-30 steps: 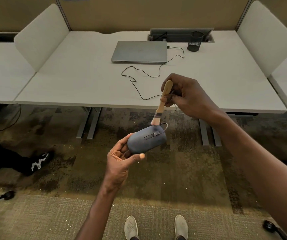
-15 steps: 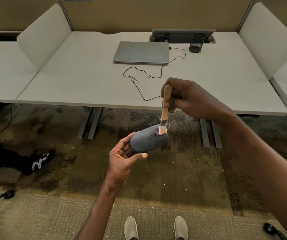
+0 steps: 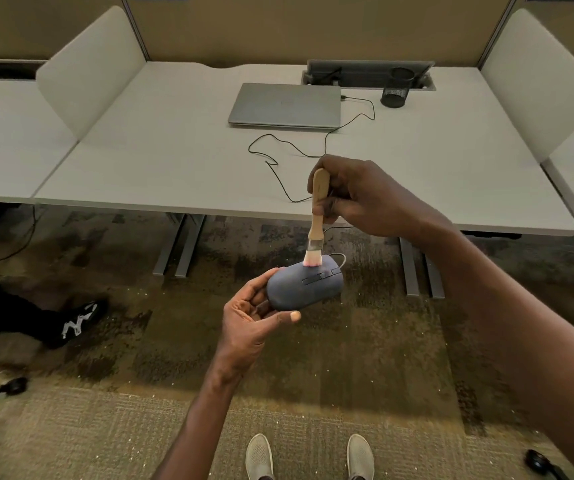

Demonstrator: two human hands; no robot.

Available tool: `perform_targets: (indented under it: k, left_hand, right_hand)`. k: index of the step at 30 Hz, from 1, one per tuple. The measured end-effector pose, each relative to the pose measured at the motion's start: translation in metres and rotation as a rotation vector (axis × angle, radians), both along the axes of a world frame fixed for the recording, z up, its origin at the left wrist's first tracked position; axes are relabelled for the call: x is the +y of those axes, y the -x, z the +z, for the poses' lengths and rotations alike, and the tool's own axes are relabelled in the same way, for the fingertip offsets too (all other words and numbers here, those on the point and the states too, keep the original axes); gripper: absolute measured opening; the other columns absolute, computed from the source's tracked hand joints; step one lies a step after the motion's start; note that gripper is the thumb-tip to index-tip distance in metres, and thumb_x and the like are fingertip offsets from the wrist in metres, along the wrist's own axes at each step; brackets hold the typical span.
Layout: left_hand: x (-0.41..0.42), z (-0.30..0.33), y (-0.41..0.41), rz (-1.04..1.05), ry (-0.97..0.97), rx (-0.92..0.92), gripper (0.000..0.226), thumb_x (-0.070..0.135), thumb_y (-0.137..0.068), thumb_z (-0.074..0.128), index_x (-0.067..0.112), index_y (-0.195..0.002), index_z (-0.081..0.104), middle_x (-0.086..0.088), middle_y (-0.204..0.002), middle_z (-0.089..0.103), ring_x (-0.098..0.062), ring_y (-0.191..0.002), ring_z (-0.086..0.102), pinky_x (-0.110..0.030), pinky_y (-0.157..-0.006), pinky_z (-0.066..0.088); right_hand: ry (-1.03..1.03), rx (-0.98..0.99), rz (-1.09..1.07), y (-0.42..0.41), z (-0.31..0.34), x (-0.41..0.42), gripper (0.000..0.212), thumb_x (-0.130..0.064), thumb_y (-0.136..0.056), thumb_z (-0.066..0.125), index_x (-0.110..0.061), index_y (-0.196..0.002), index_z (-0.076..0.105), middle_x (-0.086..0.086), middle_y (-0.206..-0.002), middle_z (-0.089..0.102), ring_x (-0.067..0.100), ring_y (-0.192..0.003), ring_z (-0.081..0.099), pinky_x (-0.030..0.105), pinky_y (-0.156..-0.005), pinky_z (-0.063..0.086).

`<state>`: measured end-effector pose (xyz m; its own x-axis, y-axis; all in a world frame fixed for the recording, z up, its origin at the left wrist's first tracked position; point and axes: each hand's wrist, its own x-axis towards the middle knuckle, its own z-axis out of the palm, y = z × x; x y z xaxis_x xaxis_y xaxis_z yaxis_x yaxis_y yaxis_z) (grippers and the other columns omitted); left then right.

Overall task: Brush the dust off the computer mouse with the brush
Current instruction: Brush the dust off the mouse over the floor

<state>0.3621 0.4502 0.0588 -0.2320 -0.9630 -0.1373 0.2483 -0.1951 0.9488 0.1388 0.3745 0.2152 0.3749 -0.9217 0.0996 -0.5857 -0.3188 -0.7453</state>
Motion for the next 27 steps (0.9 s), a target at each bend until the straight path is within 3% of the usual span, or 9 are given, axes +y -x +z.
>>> perform_targets:
  k: [2,5,11,15,18,21,24,27]
  left_hand:
    - [0.001,-0.001,0.0,0.0,0.005,-0.006,0.083,0.025,-0.048,0.099,0.024,-0.124,0.066,-0.005,-0.128,0.07,-0.023,-0.117,0.069,-0.025,-0.085,0.059]
    - [0.0,-0.003,0.001,0.011,0.005,-0.012,0.08,0.014,-0.051,0.096,0.024,-0.124,0.066,-0.004,-0.126,0.071,-0.023,-0.117,0.069,-0.025,-0.084,0.06]
    - [-0.005,-0.005,-0.006,0.103,0.0,0.014,0.077,0.009,-0.054,0.094,0.024,-0.124,0.065,-0.005,-0.124,0.072,-0.022,-0.117,0.069,-0.025,-0.084,0.06]
    - [-0.007,-0.004,-0.008,0.151,0.009,0.03,0.072,-0.005,-0.06,0.082,0.02,-0.125,0.063,-0.001,-0.119,0.074,-0.02,-0.114,0.07,-0.023,-0.084,0.06]
    - [-0.008,-0.002,-0.009,0.187,0.004,0.043,0.07,-0.002,-0.06,0.08,0.02,-0.124,0.061,0.002,-0.116,0.075,-0.018,-0.113,0.07,-0.024,-0.084,0.06]
    - [-0.009,-0.001,-0.01,0.215,-0.01,0.068,0.078,0.014,-0.054,0.093,0.02,-0.125,0.061,0.001,-0.117,0.075,-0.017,-0.113,0.07,-0.024,-0.084,0.061]
    - [-0.011,0.004,-0.009,0.25,-0.03,0.078,0.095,0.033,-0.042,0.101,0.019,-0.127,0.061,-0.002,-0.12,0.074,-0.017,-0.114,0.07,-0.025,-0.084,0.061]
    - [-0.012,0.005,-0.007,0.271,-0.021,0.083,0.086,0.024,-0.051,0.097,0.019,-0.128,0.06,-0.007,-0.125,0.07,-0.017,-0.114,0.07,-0.025,-0.085,0.061]
  right_hand:
    - [0.079,0.025,-0.067,-0.002,-0.003,-0.003,0.019,0.009,-0.094,0.059,-0.008,-0.103,0.057,-0.002,-0.089,0.065,-0.005,-0.077,0.07,0.03,-0.076,0.064]
    - [0.148,-0.02,-0.114,-0.003,-0.004,-0.002,0.022,0.011,-0.093,0.058,-0.009,-0.102,0.058,0.007,-0.089,0.069,0.003,-0.081,0.073,0.029,-0.075,0.063]
    - [0.157,-0.016,0.019,-0.004,-0.004,0.008,0.013,0.008,-0.091,0.066,-0.003,-0.097,0.069,0.004,-0.09,0.075,0.007,-0.085,0.073,0.017,-0.074,0.056]
    - [0.166,0.003,0.013,0.004,-0.008,0.017,0.012,0.005,-0.091,0.067,-0.005,-0.097,0.072,0.002,-0.087,0.075,0.009,-0.084,0.072,0.023,-0.074,0.059]
    - [0.177,-0.011,-0.036,0.011,-0.009,0.023,0.011,0.004,-0.091,0.068,-0.005,-0.097,0.072,0.003,-0.088,0.075,0.011,-0.085,0.073,0.031,-0.077,0.062]
    - [0.172,-0.007,-0.06,0.015,-0.012,0.03,0.013,0.005,-0.09,0.069,-0.006,-0.097,0.072,0.003,-0.088,0.076,0.013,-0.085,0.073,0.036,-0.077,0.062]
    - [0.158,0.002,-0.05,0.019,-0.012,0.036,0.015,0.006,-0.089,0.069,-0.007,-0.096,0.072,-0.001,-0.086,0.075,0.01,-0.083,0.072,0.029,-0.075,0.06]
    - [0.151,-0.006,-0.014,0.019,-0.009,0.04,0.014,0.005,-0.089,0.069,-0.007,-0.096,0.072,-0.004,-0.087,0.075,0.009,-0.084,0.072,0.023,-0.074,0.058]
